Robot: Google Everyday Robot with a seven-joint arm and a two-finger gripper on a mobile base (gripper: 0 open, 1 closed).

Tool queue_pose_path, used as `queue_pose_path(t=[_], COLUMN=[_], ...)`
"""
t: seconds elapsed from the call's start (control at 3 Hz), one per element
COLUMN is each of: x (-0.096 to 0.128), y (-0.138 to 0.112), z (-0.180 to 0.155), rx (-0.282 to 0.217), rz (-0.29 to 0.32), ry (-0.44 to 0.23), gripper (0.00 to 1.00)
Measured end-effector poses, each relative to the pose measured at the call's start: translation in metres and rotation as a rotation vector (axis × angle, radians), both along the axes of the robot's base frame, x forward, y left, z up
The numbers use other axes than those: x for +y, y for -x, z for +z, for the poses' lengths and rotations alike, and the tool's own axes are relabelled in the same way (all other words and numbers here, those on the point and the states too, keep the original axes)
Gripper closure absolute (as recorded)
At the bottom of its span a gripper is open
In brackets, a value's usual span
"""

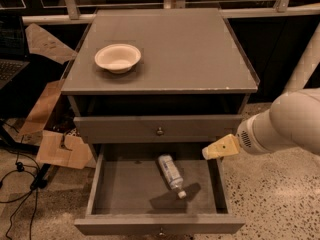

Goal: Pick blue plastic bottle from middle drawer and place on counter

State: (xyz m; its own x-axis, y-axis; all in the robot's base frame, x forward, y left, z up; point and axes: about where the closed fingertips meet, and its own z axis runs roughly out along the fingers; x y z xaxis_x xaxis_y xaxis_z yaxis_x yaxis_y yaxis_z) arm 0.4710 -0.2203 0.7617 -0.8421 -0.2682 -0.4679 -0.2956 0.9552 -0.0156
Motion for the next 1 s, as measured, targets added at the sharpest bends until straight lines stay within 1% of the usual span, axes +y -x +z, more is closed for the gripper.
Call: queue_pose_path(t=[0.33, 0.67, 1.0], x=[0.004, 0.004, 0.009], y=[-0.001, -0.001, 0.000], z=[-0.035, -0.035, -0.048], rx=[0.047, 0.047, 0.067], rz=[-0.035, -0.035, -0.029], ry=[-0.041, -0.042, -0.084], gripper=[0.00, 0.00, 0.00])
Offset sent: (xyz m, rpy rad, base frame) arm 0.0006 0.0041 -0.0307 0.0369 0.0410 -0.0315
